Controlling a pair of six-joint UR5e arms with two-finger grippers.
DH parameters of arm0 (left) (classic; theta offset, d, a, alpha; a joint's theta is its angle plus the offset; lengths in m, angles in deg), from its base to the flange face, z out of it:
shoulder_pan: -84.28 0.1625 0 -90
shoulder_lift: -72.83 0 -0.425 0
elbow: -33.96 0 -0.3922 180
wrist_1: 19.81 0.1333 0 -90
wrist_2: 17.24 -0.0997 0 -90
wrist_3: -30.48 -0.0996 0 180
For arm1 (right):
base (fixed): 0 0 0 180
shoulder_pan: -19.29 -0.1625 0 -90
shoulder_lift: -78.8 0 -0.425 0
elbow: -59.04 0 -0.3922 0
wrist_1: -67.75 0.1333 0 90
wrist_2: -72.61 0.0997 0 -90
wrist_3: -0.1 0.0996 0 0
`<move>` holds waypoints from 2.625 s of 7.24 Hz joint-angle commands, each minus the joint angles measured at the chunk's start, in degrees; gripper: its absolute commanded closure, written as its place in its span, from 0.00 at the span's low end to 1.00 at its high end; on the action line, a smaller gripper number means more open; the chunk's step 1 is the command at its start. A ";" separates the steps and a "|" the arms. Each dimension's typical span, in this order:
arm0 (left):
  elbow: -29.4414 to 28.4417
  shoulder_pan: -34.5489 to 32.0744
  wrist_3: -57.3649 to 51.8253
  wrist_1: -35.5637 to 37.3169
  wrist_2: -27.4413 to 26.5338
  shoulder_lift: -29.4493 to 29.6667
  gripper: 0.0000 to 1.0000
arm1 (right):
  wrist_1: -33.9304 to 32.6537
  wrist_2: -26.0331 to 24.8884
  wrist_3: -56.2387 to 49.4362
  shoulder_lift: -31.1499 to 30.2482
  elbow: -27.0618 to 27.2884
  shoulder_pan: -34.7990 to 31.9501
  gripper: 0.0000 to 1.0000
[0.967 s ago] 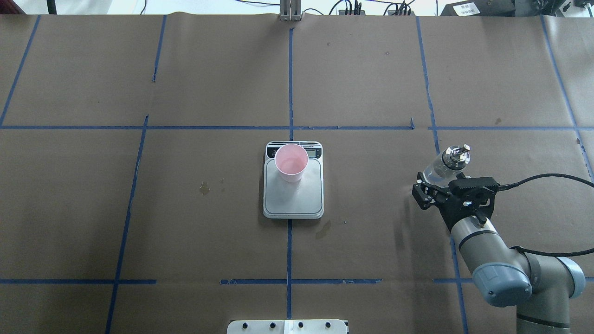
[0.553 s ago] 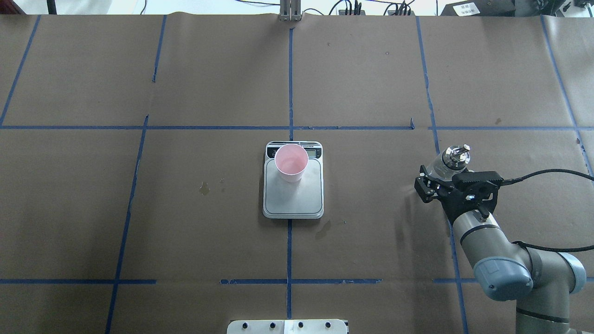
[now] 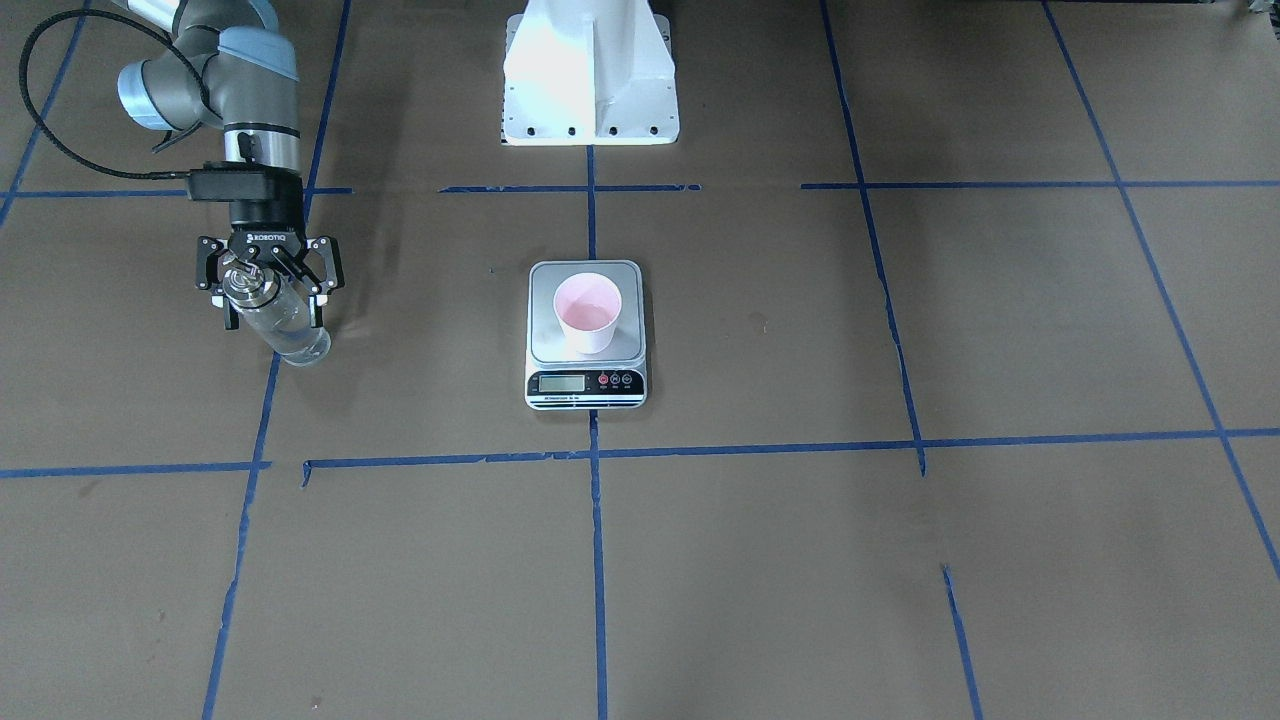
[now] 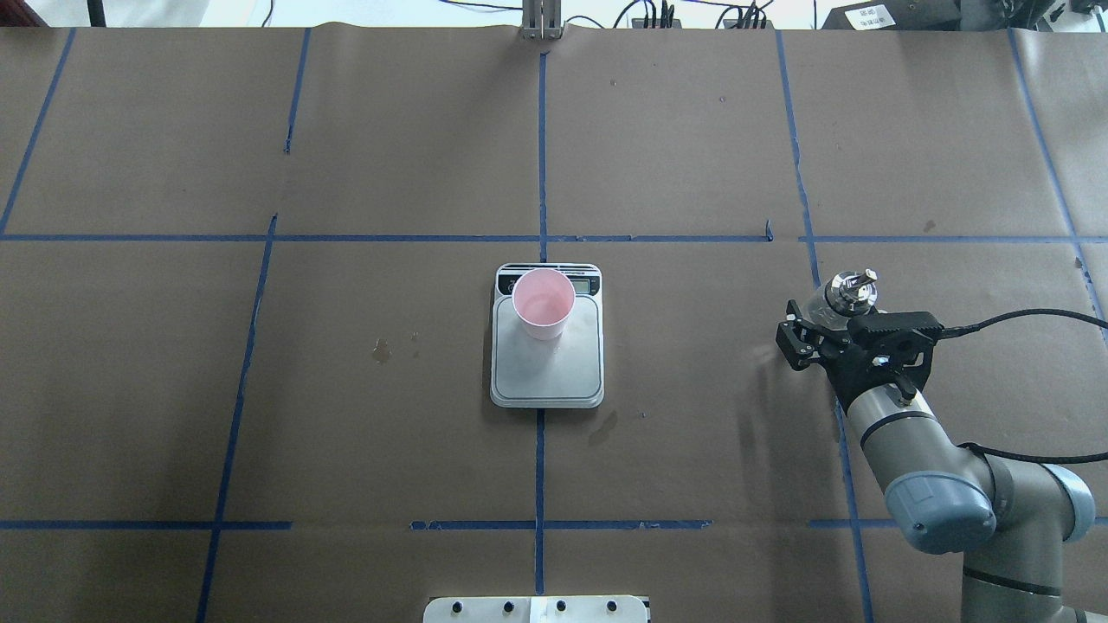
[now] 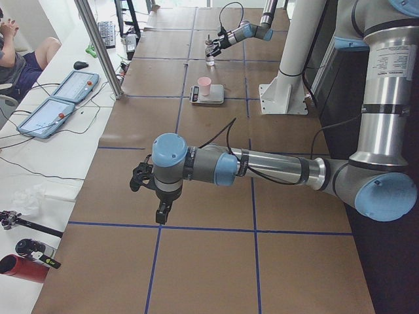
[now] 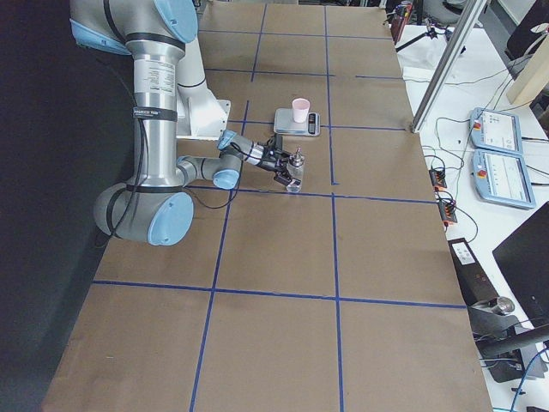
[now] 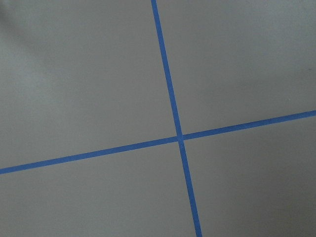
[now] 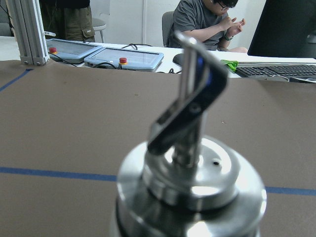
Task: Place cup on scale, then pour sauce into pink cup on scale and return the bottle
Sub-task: 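Lift the bottle with the right gripper and carry it toward the cup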
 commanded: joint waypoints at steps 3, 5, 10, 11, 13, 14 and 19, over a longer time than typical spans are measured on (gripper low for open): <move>-0.07 0.00 0.00 0.00 0.00 0.00 0.00 | 0.14 -0.15 0.40 0.27 0.00 -0.16 1.00; -0.07 0.00 0.00 0.00 0.00 0.00 0.00 | 0.14 -1.46 0.05 0.35 0.44 -0.16 1.00; -0.25 0.00 0.18 0.44 -0.09 -2.09 0.00 | 0.32 -1.38 -10.33 1.94 6.76 -1.39 1.00; -0.34 0.00 0.18 0.44 -0.09 -3.41 0.00 | 0.40 -1.47 -10.41 1.94 7.12 -1.56 1.00; -0.43 0.00 0.09 0.53 0.00 -5.09 0.00 | 0.41 -1.12 -11.12 2.02 7.12 -2.09 1.00; -0.42 0.00 0.09 0.44 0.00 -5.01 0.00 | 0.32 -0.94 -11.29 3.42 7.12 -2.09 1.00; -0.07 0.00 0.00 -0.18 0.00 -4.92 0.00 | -7.10 -0.68 -24.44 8.95 6.15 -2.09 1.00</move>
